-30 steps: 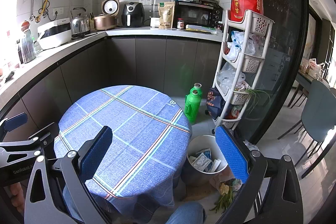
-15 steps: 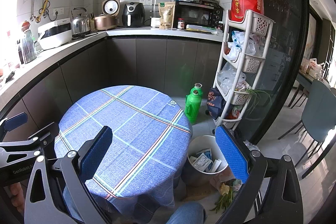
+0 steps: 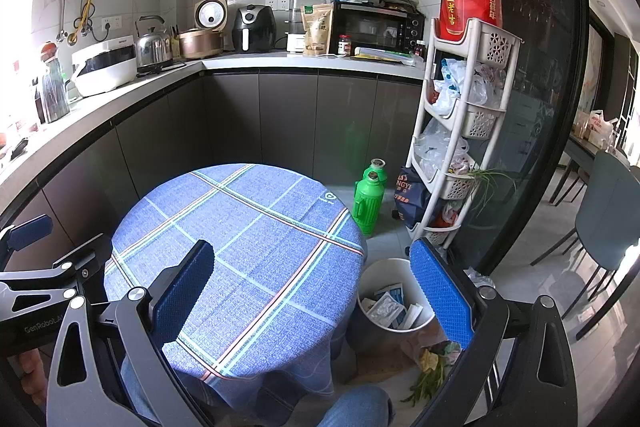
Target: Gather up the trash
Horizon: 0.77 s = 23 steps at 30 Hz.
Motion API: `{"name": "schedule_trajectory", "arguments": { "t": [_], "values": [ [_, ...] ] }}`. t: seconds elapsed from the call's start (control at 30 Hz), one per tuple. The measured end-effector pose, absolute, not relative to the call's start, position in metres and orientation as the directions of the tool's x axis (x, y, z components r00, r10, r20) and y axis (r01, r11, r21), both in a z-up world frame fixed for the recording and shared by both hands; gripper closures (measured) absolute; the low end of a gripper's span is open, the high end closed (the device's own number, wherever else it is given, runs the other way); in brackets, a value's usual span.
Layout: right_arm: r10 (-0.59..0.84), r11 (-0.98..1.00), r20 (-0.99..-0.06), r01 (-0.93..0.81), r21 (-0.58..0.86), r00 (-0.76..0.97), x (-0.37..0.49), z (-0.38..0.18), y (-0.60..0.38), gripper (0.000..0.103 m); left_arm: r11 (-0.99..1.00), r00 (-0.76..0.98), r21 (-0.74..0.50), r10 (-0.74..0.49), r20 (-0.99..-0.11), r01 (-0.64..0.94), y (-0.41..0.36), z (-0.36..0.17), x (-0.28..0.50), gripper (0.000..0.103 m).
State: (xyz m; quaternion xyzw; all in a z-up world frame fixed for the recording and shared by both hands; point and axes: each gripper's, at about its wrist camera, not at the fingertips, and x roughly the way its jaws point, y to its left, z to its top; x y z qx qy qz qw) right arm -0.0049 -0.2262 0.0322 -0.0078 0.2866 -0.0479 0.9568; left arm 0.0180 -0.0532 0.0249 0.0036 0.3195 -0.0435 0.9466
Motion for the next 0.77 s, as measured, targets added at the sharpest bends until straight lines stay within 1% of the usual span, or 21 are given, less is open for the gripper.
{"name": "schedule_trajectory", "arguments": {
  "t": [0.77],
  "values": [
    [-0.097,0.995,-0.548,0.089,-0.042,0.831,-0.0043,0.0323,-0.2225,0.009,0.994,0.790,-0.037,-0.103,-0.604,0.102,-0.0518,0.0250,0.0200,0.004]
  ]
}}
